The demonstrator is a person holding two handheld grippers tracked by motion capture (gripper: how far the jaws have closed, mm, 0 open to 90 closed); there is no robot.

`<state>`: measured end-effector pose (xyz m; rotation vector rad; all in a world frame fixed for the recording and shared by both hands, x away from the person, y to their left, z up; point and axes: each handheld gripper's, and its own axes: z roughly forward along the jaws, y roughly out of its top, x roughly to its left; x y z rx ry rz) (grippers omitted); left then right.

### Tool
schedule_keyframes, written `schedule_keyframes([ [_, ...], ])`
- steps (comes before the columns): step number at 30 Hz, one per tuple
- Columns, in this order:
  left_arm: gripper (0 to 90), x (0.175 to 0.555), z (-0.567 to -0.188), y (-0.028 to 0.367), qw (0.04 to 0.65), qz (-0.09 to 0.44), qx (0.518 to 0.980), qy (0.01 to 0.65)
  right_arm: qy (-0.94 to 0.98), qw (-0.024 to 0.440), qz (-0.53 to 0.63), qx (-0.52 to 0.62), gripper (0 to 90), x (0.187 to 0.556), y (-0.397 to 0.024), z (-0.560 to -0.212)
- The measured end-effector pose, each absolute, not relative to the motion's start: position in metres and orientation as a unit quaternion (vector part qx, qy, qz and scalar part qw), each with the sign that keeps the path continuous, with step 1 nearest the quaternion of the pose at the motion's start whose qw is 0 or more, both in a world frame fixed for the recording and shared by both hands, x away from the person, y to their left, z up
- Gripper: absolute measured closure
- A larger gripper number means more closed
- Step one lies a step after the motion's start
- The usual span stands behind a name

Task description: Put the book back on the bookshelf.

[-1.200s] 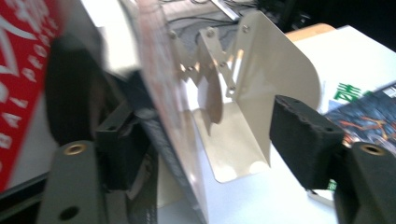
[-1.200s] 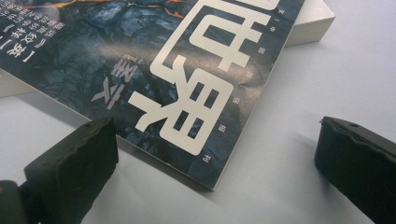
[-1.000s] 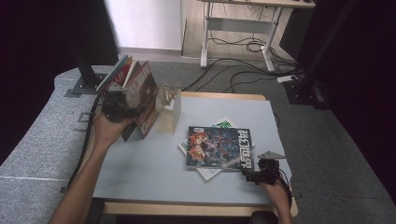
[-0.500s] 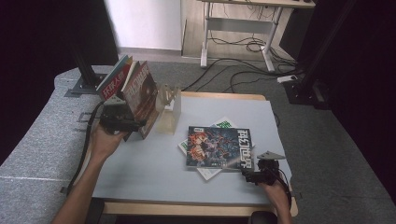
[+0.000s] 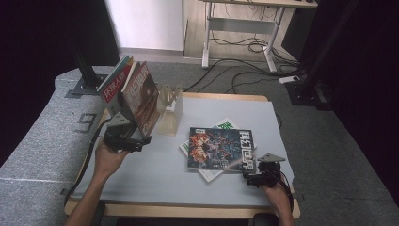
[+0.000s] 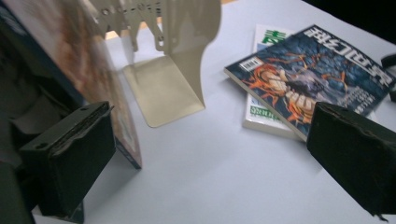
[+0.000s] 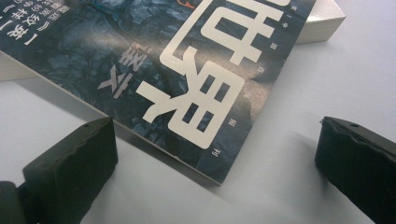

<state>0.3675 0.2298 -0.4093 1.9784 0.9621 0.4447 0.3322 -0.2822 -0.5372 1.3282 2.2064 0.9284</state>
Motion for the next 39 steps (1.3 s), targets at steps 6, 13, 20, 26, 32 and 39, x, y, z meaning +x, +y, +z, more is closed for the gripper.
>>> schedule_keyframes([
  [6, 0.4, 0.363, -0.426, 0.219, 0.434, 0.176, 0.806, 0.363, 0.789, 0.201, 0.332, 0.475, 0.0, 0.332, -0.282, -0.537],
  [13, 0.0, 0.367, -0.448, 0.197, 0.427, 0.146, 0.826, 0.338, 0.789, 0.201, 0.333, 0.475, 0.0, 0.332, -0.282, -0.538],
  [20, 0.0, 0.375, -0.478, 0.176, 0.411, 0.123, 0.843, 0.324, 0.789, 0.202, 0.333, 0.475, 0.0, 0.332, -0.282, -0.538],
  [26, 0.0, 0.378, -0.501, 0.162, 0.394, 0.105, 0.855, 0.32, 0.789, 0.202, 0.333, 0.475, 0.0, 0.332, -0.282, -0.538],
  [32, 0.0, 0.377, -0.52, 0.152, 0.365, 0.106, 0.871, 0.312, 0.789, 0.202, 0.333, 0.476, 0.0, 0.332, -0.282, -0.538],
  [39, 0.0, 0.376, -0.529, 0.148, 0.346, 0.102, 0.879, 0.312, 0.789, 0.202, 0.333, 0.476, 0.0, 0.332, -0.282, -0.538],
])
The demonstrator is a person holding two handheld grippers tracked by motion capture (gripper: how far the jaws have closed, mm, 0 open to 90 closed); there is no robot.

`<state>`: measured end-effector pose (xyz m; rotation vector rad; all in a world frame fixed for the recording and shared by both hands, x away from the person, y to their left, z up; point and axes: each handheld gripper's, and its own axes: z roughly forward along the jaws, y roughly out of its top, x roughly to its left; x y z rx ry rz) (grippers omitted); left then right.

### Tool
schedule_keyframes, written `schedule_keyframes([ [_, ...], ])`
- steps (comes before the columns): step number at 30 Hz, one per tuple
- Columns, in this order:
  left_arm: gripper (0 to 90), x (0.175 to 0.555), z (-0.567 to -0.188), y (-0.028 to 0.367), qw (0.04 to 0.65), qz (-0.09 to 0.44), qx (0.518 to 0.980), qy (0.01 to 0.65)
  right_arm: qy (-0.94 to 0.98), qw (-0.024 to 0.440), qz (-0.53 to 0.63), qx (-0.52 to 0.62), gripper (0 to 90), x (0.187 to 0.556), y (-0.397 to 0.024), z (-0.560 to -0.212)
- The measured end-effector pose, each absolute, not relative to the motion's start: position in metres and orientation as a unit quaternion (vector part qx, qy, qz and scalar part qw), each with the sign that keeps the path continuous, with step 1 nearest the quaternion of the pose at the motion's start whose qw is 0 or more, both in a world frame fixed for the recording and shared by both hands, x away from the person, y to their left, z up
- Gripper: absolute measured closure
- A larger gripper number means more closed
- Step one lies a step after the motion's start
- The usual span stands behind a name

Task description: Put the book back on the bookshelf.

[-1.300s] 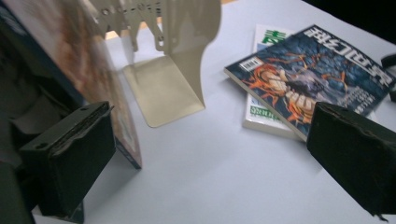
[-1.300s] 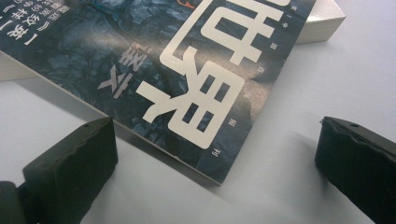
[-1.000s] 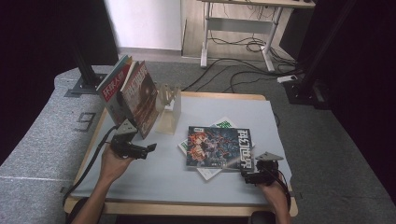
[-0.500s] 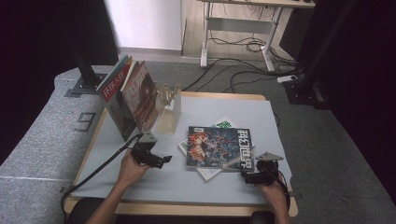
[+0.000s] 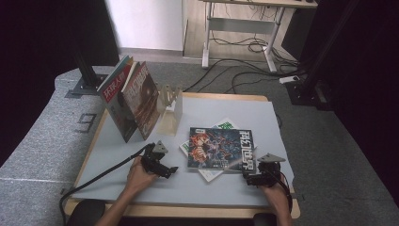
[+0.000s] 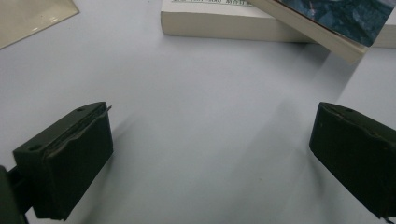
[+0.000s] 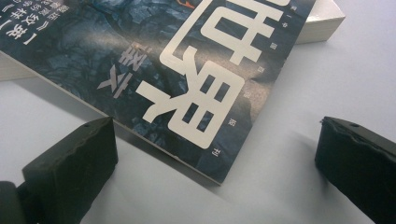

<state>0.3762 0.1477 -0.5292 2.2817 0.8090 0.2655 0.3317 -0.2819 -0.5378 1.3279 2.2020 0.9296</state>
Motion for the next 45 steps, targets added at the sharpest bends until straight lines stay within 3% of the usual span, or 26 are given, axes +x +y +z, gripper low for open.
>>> schedule_keyframes([
  [24, 1.3, 0.375, -0.53, 0.146, 0.337, 0.114, 0.881, 0.314, 0.794, 0.198, 0.328, 0.472, 0.0, 0.332, -0.282, -0.536],
  [33, 3.0, 0.375, -0.525, 0.148, 0.368, 0.083, 0.875, 0.301, 0.793, 0.198, 0.347, 0.46, 0.0, 0.332, -0.28, -0.513],
  [36, 5.0, 0.374, -0.52, 0.146, 0.389, 0.067, 0.874, 0.285, 0.789, 0.198, 0.357, 0.459, 0.0, 0.334, -0.28, -0.503],
  [45, 5.1, 0.374, -0.506, 0.116, 0.362, 0.075, 0.902, 0.222, 0.796, 0.188, 0.339, 0.464, 0.0, 0.363, -0.265, -0.494],
])
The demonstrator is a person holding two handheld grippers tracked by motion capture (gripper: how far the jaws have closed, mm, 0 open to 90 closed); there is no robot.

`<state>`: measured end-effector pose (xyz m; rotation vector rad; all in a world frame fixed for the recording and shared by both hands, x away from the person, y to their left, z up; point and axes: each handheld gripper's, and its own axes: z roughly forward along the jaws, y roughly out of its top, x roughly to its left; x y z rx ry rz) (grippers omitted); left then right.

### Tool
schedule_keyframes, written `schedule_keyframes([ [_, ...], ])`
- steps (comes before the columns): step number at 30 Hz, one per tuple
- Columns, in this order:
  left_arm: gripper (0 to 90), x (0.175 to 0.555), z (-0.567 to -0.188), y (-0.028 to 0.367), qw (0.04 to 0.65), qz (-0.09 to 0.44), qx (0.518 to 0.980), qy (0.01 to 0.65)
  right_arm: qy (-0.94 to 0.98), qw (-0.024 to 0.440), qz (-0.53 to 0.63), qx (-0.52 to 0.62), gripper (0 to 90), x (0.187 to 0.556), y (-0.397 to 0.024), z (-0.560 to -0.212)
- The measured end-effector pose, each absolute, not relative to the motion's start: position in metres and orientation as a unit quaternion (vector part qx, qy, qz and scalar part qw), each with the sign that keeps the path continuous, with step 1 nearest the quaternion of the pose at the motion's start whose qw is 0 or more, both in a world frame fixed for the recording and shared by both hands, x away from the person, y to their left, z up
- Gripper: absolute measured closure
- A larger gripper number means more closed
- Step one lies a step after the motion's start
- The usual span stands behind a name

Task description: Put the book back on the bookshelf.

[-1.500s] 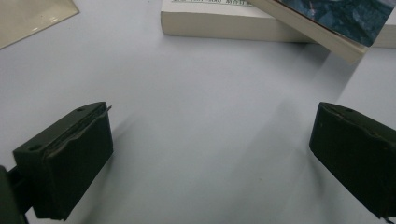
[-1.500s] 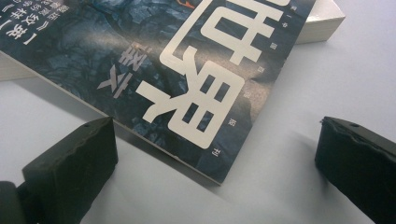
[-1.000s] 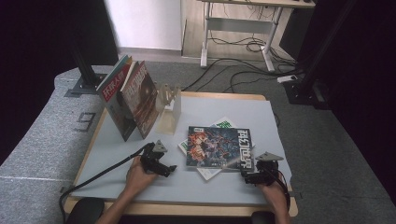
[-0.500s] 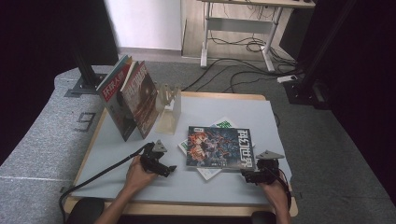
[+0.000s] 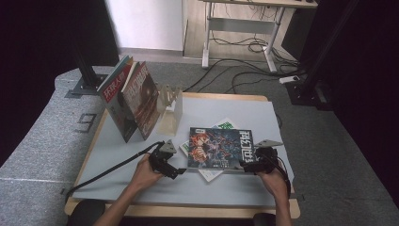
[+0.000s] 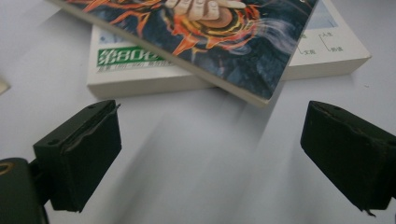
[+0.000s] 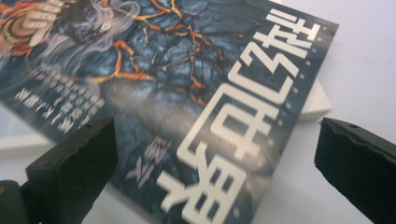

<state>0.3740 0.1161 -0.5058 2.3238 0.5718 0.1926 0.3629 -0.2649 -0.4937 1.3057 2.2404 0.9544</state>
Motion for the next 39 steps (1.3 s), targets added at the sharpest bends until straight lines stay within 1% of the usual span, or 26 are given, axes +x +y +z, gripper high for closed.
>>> schedule_keyframes([
  [2, 4.6, 0.376, -0.505, 0.112, 0.357, 0.075, 0.906, 0.213, 0.792, 0.184, 0.343, 0.47, 0.9, 0.367, -0.263, -0.495],
  [4, 4.5, 0.377, -0.506, 0.109, 0.363, 0.063, 0.905, 0.214, 0.789, 0.185, 0.34, 0.477, 1.9, 0.37, -0.262, -0.499],
  [10, 4.8, 0.372, -0.509, 0.105, 0.371, 0.042, 0.905, 0.202, 0.781, 0.193, 0.338, 0.488, 5.2, 0.367, -0.264, -0.507],
  [16, 5.0, 0.368, -0.512, 0.094, 0.376, 0.032, 0.906, 0.193, 0.777, 0.194, 0.339, 0.494, 10.0, 0.363, -0.268, -0.51],
  [19, 5.4, 0.368, -0.516, 0.092, 0.379, 0.016, 0.903, 0.201, 0.777, 0.188, 0.345, 0.492, 13.2, 0.363, -0.268, -0.512],
  [25, 5.5, 0.366, -0.518, 0.087, 0.378, 0.012, 0.905, 0.195, 0.775, 0.181, 0.352, 0.492, 14.4, 0.364, -0.27, -0.513],
  [27, 1.7, 0.363, -0.518, 0.082, 0.367, 0.024, 0.91, 0.19, 0.775, 0.176, 0.356, 0.491, 16.2, 0.364, -0.27, -0.513],
  [28, 0.1, 0.363, -0.518, 0.081, 0.361, 0.028, 0.913, 0.185, 0.775, 0.175, 0.357, 0.491, 16.2, 0.364, -0.27, -0.514],
  [30, 0.0, 0.361, -0.518, 0.079, 0.356, 0.038, 0.915, 0.184, 0.776, 0.175, 0.357, 0.49, 16.2, 0.364, -0.27, -0.513],
  [39, 0.0, 0.358, -0.516, 0.078, 0.365, 0.023, 0.91, 0.197, 0.78, 0.173, 0.359, 0.482, 13.6, 0.365, -0.271, -0.515],
])
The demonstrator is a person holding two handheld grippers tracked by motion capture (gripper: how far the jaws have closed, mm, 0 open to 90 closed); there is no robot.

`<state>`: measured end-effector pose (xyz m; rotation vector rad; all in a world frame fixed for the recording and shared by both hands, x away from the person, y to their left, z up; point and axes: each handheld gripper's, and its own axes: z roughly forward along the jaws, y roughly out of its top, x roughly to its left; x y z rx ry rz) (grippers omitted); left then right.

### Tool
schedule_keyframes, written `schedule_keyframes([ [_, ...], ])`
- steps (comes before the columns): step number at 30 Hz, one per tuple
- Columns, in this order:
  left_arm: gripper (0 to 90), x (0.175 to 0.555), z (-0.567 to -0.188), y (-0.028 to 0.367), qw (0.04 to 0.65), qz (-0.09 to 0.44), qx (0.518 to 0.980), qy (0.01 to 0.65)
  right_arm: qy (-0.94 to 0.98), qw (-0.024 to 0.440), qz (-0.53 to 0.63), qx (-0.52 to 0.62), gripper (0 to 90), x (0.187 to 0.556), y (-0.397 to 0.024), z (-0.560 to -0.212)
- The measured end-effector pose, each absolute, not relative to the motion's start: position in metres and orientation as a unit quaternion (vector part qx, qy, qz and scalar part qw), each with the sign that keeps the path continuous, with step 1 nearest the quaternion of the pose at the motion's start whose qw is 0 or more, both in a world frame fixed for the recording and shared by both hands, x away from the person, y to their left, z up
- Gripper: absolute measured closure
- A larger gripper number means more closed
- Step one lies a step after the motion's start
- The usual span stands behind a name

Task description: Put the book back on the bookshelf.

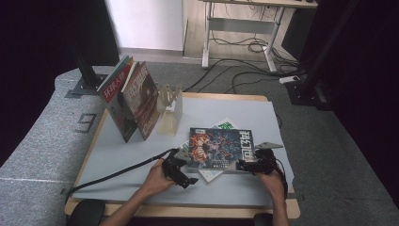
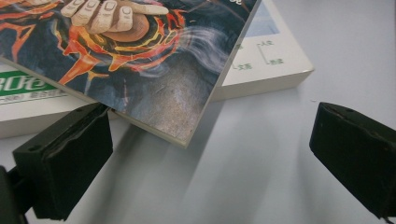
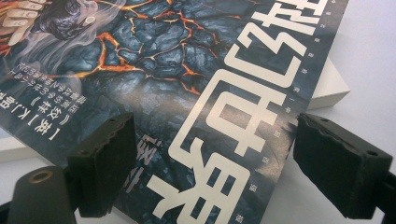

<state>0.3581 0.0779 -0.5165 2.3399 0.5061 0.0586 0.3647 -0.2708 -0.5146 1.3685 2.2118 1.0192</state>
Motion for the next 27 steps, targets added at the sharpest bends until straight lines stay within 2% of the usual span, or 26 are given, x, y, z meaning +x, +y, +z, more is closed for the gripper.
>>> schedule_keyframes([
  [14, 0.8, 0.3485, -0.5157, 0.0744, 0.401, -0.034, 0.895, 0.19, 0.781, 0.181, 0.35, 0.484, 10.7, 0.3638, -0.2776, -0.5136],
  [27, 2.0, 0.3496, -0.5157, 0.0751, 0.398, -0.031, 0.898, 0.188, 0.783, 0.181, 0.352, 0.479, 9.7, 0.3696, -0.275, -0.514],
])
